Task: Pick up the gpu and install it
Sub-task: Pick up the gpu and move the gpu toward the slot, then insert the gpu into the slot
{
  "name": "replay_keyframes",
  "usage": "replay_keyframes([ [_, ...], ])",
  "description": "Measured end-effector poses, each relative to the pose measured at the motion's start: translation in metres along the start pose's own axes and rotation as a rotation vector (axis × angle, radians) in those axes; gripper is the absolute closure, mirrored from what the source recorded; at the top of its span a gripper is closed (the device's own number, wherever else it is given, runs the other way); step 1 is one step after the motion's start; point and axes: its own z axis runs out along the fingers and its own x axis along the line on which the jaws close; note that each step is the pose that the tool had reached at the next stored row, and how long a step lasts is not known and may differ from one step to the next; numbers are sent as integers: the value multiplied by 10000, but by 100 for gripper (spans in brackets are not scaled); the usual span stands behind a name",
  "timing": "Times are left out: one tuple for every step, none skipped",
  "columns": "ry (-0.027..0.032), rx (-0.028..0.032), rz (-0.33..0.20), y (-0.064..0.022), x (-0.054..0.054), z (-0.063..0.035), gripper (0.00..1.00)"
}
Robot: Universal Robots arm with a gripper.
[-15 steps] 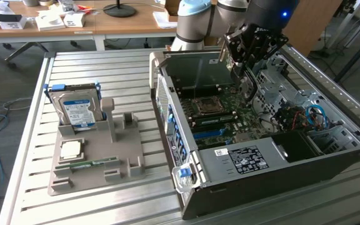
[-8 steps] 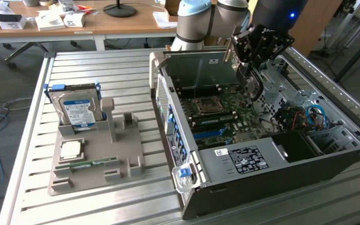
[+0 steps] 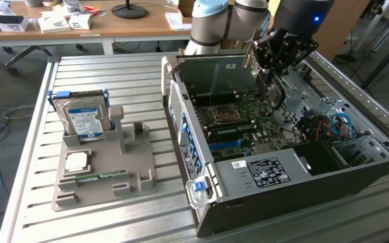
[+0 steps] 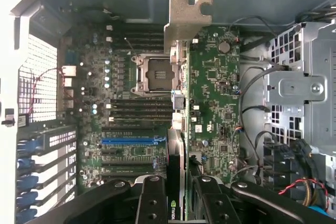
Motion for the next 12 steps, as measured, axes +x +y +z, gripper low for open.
replay_keyframes([
  [0, -2, 0, -2, 0, 18, 74],
  [0, -3, 0, -4, 1, 36, 74],
  [1, -4, 0, -5, 1, 53, 74],
  [0, -5, 0, -7, 2, 71, 74],
  [1, -5, 0, -9, 3, 89, 74],
  [0, -9, 0, -11, 3, 109, 74],
  [1, -10, 1, -13, 4, 126, 74],
  [1, -15, 1, -14, 4, 135, 74],
  [1, -15, 1, -13, 4, 135, 74],
  [1, -15, 0, -14, 3, 135, 74],
  [1, -17, 0, -14, 4, 136, 74],
  [0, -16, 1, -14, 4, 135, 74],
])
